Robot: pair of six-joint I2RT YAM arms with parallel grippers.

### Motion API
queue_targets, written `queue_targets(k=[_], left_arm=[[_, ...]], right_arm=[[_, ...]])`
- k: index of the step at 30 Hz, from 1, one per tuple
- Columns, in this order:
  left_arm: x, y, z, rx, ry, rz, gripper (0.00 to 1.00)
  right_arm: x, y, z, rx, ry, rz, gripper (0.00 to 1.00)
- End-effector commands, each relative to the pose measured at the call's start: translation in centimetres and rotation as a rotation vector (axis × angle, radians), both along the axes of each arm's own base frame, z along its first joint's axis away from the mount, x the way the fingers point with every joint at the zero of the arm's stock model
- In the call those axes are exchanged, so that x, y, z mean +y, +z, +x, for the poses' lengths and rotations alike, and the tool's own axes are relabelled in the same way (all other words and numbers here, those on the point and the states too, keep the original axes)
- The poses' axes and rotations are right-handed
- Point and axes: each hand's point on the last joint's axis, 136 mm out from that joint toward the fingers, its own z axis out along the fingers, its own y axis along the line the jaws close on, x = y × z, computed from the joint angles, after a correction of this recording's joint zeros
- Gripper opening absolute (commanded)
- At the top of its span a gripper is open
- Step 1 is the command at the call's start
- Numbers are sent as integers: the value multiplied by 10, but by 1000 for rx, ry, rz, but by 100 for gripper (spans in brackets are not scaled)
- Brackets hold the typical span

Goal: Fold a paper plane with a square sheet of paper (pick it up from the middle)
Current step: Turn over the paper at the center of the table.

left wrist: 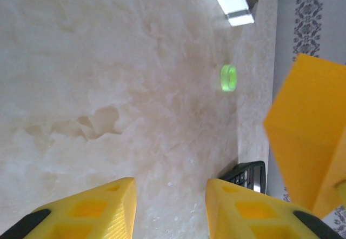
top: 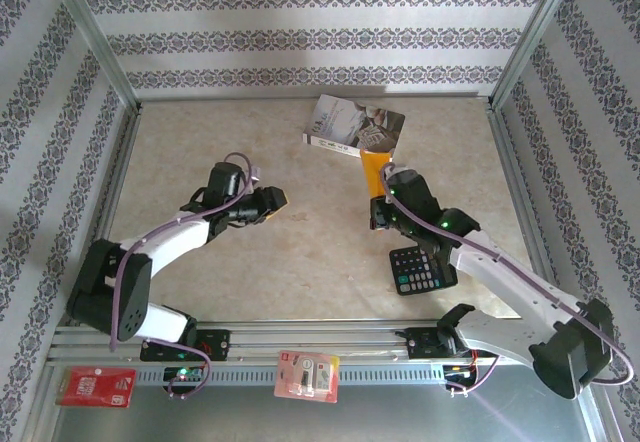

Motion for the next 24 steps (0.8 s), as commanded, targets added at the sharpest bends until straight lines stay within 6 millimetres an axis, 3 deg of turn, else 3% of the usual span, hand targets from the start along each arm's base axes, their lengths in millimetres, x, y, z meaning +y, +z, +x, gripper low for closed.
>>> queue_targets(k=[1, 4, 8, 14, 17, 20, 24], left_arm=[[23, 1, -1, 12, 39, 65, 38], [38, -1, 2, 23, 84, 67, 38], [56, -5, 4, 38, 139, 62, 38], [76, -14, 3, 72, 209, -8, 39], [77, -18, -1, 86, 210, -19, 39], [76, -20, -6, 90, 203, -26, 39], [75, -23, -14, 86, 192, -31, 40]], right_arm=[[-52, -15, -13, 26, -73, -491, 0], [-35, -26, -12, 25, -67, -637, 0], [-2, -58, -16, 89, -57, -742, 0], [51, -114, -28, 190, -3, -766, 0], [77, -134, -32, 234, 11, -730, 7], [98, -142, -33, 268, 22, -663, 15], [122, -128, -35, 279, 57, -539, 23]])
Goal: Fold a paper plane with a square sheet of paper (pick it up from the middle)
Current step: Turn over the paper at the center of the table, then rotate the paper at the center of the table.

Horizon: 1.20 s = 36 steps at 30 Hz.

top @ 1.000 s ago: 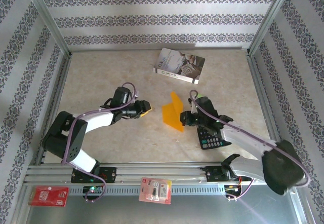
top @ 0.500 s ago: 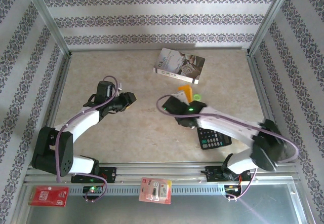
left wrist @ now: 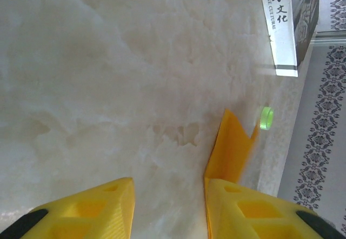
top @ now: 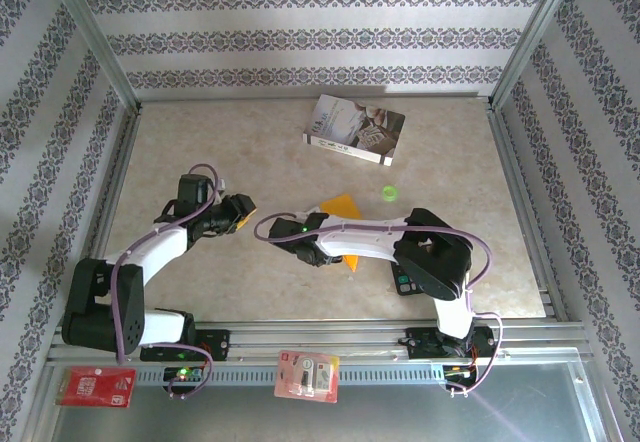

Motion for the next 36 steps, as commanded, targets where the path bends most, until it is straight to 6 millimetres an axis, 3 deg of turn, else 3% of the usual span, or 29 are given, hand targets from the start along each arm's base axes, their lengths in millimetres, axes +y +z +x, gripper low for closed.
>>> queue_targets(k=[1, 3, 6, 11, 16, 25, 36], left_arm=[[-4, 8, -3, -38, -16, -37, 40], [-8, 7, -7, -36, -32, -62, 39], [-22, 8, -14, -38, -74, -78, 39], [-58, 6, -23, -41, -162, -86, 39], [-109, 3, -36, -29, -295, -92, 34], [-185, -11, -38, 44, -477, -181, 13], [-200, -49, -23, 125, -519, -130, 8]], right_arm=[[25, 24, -3, 13, -14, 164, 23], [27, 37, -8, 12, -5, 241, 23], [8, 47, -15, 46, -22, 350, 24], [-16, 27, -13, 174, -47, 611, 20], [-34, 8, -4, 201, -119, 704, 9], [-26, -23, -10, 249, -198, 774, 4], [-18, -35, -18, 174, -344, 795, 0]])
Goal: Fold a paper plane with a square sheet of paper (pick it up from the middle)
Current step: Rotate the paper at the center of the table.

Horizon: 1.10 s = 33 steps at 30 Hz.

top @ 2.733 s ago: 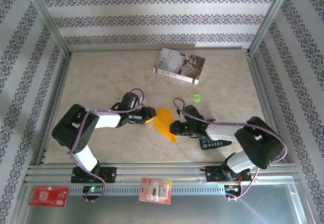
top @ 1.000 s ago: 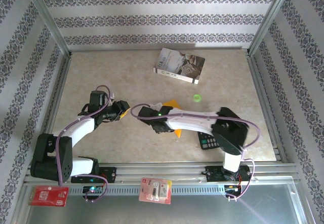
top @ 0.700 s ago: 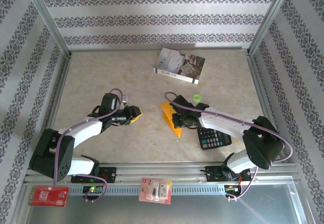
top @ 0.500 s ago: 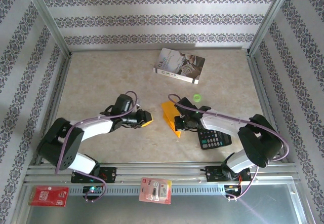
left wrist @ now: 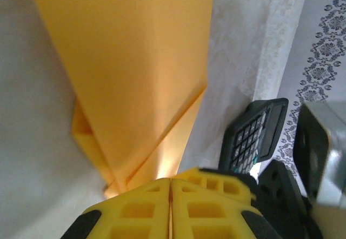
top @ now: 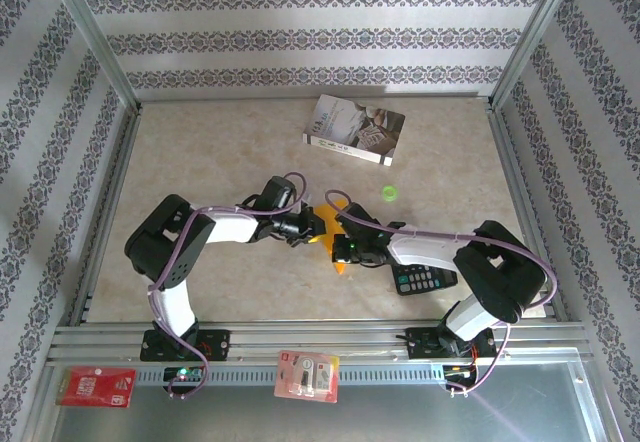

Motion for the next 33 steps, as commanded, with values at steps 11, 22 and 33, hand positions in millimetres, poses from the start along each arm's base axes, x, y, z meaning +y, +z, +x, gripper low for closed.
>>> queue_targets(k=[11, 22, 33], left_arm=[[22, -34, 22, 10, -90, 124, 8], [26, 11, 45, -102, -135, 75, 21], [8, 13, -8, -85, -92, 83, 15]], right_arm=[[52, 29, 0, -91, -111, 193, 9], [-23, 61, 19, -174, -124, 155, 22], [-56, 60, 71, -119, -151, 147, 38]])
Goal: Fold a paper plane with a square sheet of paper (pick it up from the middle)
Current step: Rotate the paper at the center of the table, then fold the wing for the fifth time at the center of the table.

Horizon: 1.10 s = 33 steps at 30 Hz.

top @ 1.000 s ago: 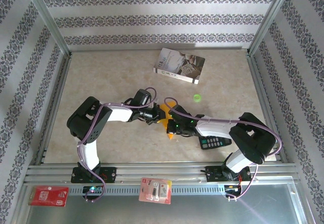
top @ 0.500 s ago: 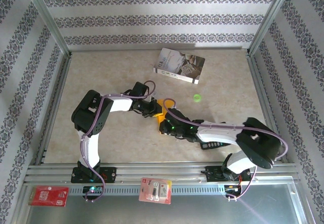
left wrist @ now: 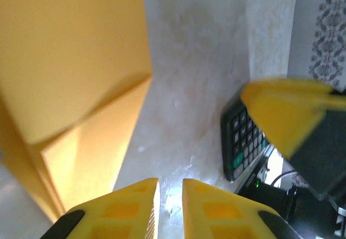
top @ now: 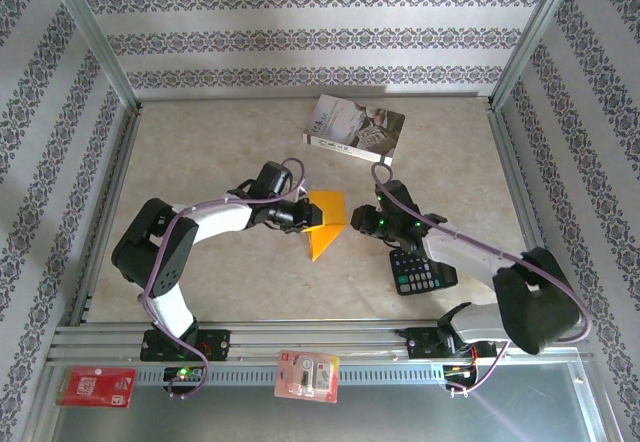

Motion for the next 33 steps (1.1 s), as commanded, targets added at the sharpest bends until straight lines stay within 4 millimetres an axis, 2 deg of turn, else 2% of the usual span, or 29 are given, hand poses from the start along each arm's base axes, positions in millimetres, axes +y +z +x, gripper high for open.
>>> queue_targets(k=[1, 6, 10, 16, 19, 22, 26, 33], left_arm=[[-1, -25, -11, 60, 32, 32, 12], [4, -53, -17, 125, 2, 89, 4], [13, -62, -34, 167, -45, 115, 2], [31, -62, -71, 242, -128, 115, 1], [36, -61, -82, 255, -163, 100, 1], [36, -64, -84, 261, -161, 58, 0], [36, -63, -82, 260, -150, 26, 0], [39, -66, -83, 265, -142, 20, 0]], right_arm=[[3, -2, 8, 38, 54, 1, 42], [5, -10, 12, 75, 94, -20, 49], [10, -6, 6, 89, 149, -20, 52], [22, -8, -21, 195, 217, 65, 59], [31, -12, -37, 247, 237, 129, 61], [47, -16, -46, 269, 253, 172, 61], [64, -21, -49, 271, 268, 197, 57], [64, -41, -50, 298, 242, 150, 55]])
